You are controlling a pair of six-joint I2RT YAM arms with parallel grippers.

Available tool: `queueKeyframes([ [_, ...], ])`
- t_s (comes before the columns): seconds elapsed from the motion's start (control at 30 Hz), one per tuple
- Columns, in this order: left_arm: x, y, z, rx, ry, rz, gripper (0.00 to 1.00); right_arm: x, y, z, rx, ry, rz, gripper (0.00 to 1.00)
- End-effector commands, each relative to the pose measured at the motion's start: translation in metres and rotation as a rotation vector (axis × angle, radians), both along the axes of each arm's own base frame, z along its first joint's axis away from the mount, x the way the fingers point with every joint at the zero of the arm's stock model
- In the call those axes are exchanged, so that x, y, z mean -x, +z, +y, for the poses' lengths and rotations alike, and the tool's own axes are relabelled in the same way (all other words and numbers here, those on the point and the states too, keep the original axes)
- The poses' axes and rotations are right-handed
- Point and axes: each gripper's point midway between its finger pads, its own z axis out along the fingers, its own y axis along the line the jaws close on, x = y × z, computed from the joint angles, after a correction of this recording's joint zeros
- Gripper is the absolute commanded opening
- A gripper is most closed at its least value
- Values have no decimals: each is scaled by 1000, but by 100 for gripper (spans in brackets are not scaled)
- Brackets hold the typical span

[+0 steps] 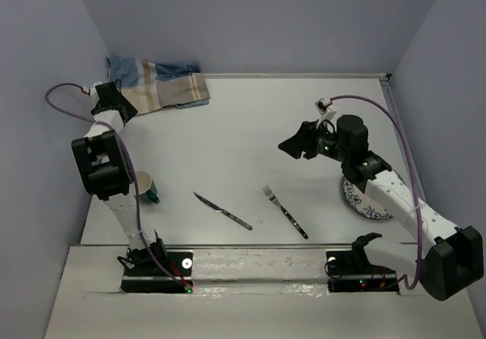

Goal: Set the dinner table for one person

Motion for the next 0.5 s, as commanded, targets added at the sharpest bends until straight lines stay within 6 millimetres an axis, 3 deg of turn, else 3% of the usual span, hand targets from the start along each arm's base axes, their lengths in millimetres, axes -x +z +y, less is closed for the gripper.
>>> queueKeyframes([
  [0.0,-25,18,15,-20,13,-70,75,-3,8,9,-17,40,-60,57],
  [0.23,-52,0,18,19,16,-89,73,-3,-5,20,0,86,-38,57],
  [0.47,-66,-18,22,29,19,-46,69,-2,-8,29,-4,112,-39,57],
])
